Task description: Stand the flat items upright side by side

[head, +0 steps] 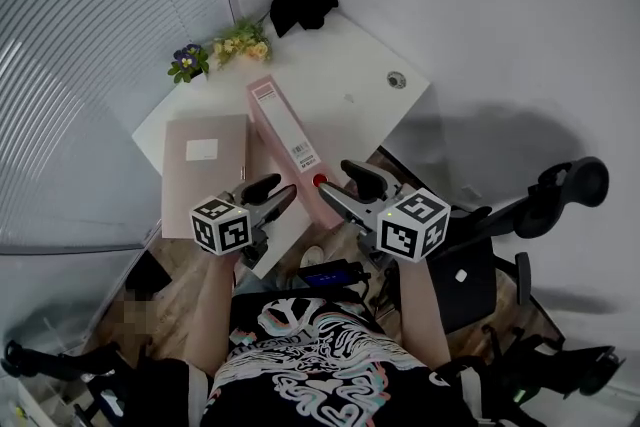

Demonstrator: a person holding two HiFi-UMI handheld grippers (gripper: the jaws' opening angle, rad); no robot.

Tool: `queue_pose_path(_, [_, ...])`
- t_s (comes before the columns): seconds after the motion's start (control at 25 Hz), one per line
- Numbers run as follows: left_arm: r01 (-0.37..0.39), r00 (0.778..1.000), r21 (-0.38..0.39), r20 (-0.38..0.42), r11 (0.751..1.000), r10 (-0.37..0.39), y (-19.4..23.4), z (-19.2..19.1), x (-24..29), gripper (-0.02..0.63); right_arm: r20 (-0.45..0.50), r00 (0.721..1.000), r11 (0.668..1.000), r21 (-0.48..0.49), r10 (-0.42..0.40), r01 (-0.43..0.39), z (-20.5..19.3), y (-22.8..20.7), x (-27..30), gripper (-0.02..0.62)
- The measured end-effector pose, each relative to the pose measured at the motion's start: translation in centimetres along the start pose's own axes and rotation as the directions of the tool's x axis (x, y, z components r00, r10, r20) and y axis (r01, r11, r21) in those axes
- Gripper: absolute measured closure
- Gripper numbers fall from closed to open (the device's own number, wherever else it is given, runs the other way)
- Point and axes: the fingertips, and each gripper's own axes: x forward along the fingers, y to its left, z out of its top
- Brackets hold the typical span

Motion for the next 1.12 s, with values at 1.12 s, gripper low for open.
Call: queue_pose_path(1.12, [0.27,0.961,-0.109,-0.038,0.957,-0.276,7.8,2.9,1.5,0.43,-0.421,0.845,0.937,-0.253,-0.331,0.241,3.3,-4.3,16.4,0.244])
